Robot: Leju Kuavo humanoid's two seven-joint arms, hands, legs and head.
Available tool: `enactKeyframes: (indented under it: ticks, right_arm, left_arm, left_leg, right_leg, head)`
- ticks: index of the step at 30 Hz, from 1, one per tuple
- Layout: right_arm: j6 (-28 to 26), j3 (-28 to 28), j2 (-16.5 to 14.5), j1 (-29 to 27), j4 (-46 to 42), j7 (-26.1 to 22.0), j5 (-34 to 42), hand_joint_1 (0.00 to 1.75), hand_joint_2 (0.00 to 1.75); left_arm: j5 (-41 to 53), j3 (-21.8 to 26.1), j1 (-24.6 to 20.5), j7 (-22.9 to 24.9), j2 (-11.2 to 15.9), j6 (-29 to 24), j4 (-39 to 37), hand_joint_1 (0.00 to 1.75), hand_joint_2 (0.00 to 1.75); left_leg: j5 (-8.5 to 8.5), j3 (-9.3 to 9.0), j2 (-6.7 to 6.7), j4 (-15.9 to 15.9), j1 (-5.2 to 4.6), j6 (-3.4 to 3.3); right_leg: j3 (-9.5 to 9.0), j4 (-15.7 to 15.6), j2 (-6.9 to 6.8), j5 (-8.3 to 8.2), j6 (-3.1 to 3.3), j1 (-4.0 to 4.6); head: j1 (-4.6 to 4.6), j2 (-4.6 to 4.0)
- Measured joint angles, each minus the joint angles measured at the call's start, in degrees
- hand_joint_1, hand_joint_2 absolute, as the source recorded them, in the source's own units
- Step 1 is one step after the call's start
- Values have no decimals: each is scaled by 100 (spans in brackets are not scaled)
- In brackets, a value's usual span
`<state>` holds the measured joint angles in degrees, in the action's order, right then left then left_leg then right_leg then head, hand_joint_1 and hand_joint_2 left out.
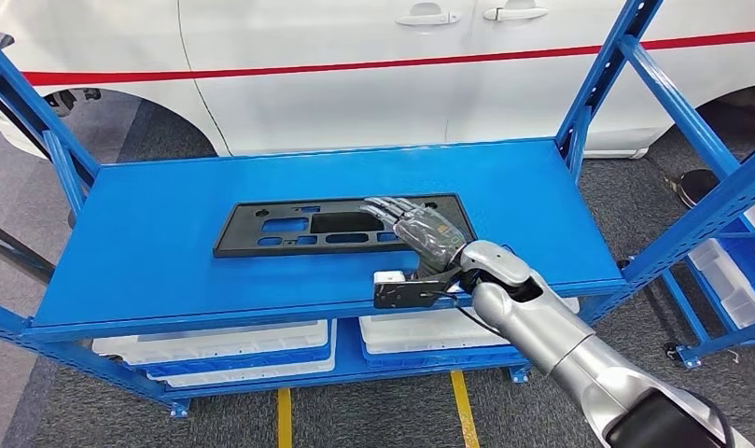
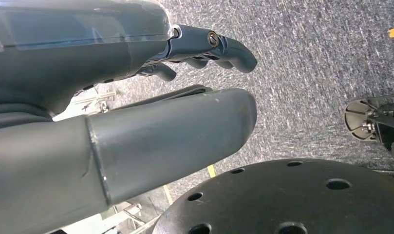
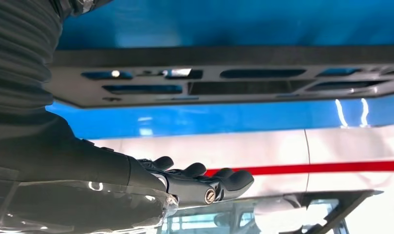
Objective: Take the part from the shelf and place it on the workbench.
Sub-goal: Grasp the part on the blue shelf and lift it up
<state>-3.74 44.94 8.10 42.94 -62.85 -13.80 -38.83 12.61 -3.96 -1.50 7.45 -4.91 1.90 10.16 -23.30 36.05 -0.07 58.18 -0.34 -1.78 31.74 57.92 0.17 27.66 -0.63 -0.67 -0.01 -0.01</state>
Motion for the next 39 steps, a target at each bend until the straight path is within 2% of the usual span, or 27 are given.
enactKeyframes:
  ticks: [14, 26, 30, 35, 36, 37, 39]
  right_arm:
    - [-344, 210, -851, 259, 1121, 196, -311, 0, 175]
    - [-410, 225, -1058, 309, 1468, 238, -347, 0, 175]
    - [-828, 235, -1181, 379, 1687, 542, -760, 0, 175]
    - [-1286, 285, -1419, 643, 2361, 1002, -1287, 0, 175]
    - [-1351, 288, -1451, 693, 2514, 1092, -1384, 18, 175]
    - [-1410, 293, -1476, 742, 2669, 1196, -1488, 52, 175]
    - [-1488, 301, -1500, 824, 2945, 1408, -1676, 134, 175]
  left_arm:
    - [124, -19, -8, -63, -16, 26, 0, 0, 0]
    - [134, -20, -6, -67, -20, 27, 0, 0, 0]
    - [203, -33, -9, -69, -22, 33, 0, 0, 0]
    - [248, -73, -12, -70, -27, 52, 0, 0, 0]
    - [253, -80, -12, -70, -27, 62, 0, 0, 0]
    - [262, -90, -12, -70, -28, 72, 0, 0, 0]
    - [284, -107, -12, -70, -29, 90, 0, 0, 0]
  left_leg:
    - [1, -3, -1, 0, 0, 1]
    - [1, -3, -1, 0, 0, 1]
    - [1, -3, 0, 0, 0, 1]
    - [2, -5, 0, 0, 0, 1]
    - [2, -5, 0, 0, 0, 1]
    - [2, -4, -1, 0, 0, 1]
    - [2, -4, -1, 1, 0, 1]
  right_leg:
    - [-1, 5, -2, 2, 2, -1]
    - [-2, 5, -2, 2, 2, -1]
    - [-1, 6, -1, 2, 2, -1]
    - [0, 7, -2, 2, 3, -1]
    - [0, 7, -2, 2, 3, -1]
    - [-1, 8, -3, 2, 3, -1]
    - [-1, 8, -3, 2, 3, -2]
  head:
    - [1, 1]
    - [1, -1]
    - [1, 0]
    - [0, 0]
    - [0, -1]
    - [-1, -1]
    - [1, -1]
